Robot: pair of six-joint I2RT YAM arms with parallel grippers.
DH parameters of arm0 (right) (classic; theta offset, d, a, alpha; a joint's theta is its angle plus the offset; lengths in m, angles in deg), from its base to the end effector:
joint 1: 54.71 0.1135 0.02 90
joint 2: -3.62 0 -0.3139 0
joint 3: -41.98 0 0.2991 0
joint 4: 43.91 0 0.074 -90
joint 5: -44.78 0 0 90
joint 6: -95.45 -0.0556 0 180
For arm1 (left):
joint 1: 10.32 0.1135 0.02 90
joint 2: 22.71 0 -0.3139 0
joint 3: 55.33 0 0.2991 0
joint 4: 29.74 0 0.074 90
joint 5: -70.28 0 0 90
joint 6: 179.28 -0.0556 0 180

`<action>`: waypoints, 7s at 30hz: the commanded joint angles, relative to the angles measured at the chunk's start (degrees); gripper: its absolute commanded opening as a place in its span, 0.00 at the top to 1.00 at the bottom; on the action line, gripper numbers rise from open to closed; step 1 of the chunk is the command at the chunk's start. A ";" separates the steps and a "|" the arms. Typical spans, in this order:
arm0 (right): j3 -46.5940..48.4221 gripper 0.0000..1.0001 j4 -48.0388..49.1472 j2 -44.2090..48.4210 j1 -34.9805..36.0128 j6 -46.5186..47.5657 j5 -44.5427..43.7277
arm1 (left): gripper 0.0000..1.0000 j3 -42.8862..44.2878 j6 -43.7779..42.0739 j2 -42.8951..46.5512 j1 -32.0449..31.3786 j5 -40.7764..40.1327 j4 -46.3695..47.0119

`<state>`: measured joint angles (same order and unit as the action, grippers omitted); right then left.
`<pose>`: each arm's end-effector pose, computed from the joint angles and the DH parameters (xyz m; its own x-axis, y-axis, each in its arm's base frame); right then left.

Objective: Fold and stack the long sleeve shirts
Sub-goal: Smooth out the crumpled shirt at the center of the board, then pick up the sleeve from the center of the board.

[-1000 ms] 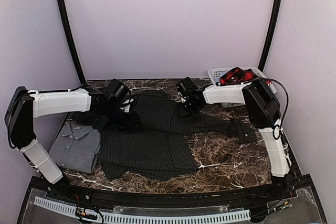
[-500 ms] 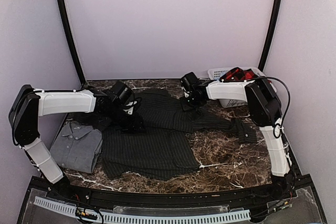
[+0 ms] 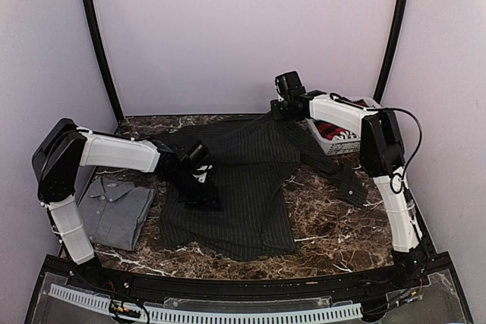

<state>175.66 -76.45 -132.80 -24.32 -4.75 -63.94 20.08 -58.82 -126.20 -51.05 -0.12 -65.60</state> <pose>0.5693 0.3132 0.2424 -0.5352 -0.1194 -0.8363 -0.1609 0.9862 -0.0379 0.3005 -0.2834 0.1644 -0.9550 0.1921 -0.2259 0.2810 0.8296 -0.4825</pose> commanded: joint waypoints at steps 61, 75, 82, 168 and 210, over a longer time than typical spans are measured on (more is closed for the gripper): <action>-48.79 0.39 7.33 32.53 12.76 -11.57 20.75 | 0.61 -32.22 21.34 41.88 -3.61 -1.18 -12.58; -58.02 0.40 10.71 30.65 12.68 -14.14 17.37 | 0.68 -33.83 20.08 33.98 -5.10 -2.33 -8.83; -59.71 0.39 10.70 29.98 11.85 -14.24 14.77 | 0.78 -32.53 18.57 31.26 -5.74 -3.70 -10.49; -59.92 0.34 7.72 42.48 19.12 -18.00 15.29 | 1.00 16.69 -7.79 -8.64 11.70 -25.07 -7.01; 3.95 0.78 -21.40 -4.19 54.85 -28.66 16.91 | 1.00 13.43 -9.34 14.13 27.37 -11.71 -1.85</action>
<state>175.33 -95.42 -134.53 29.25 -35.31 -46.52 34.85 -68.07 -114.39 -24.34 -13.21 -68.64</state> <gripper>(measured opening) 0.213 0.004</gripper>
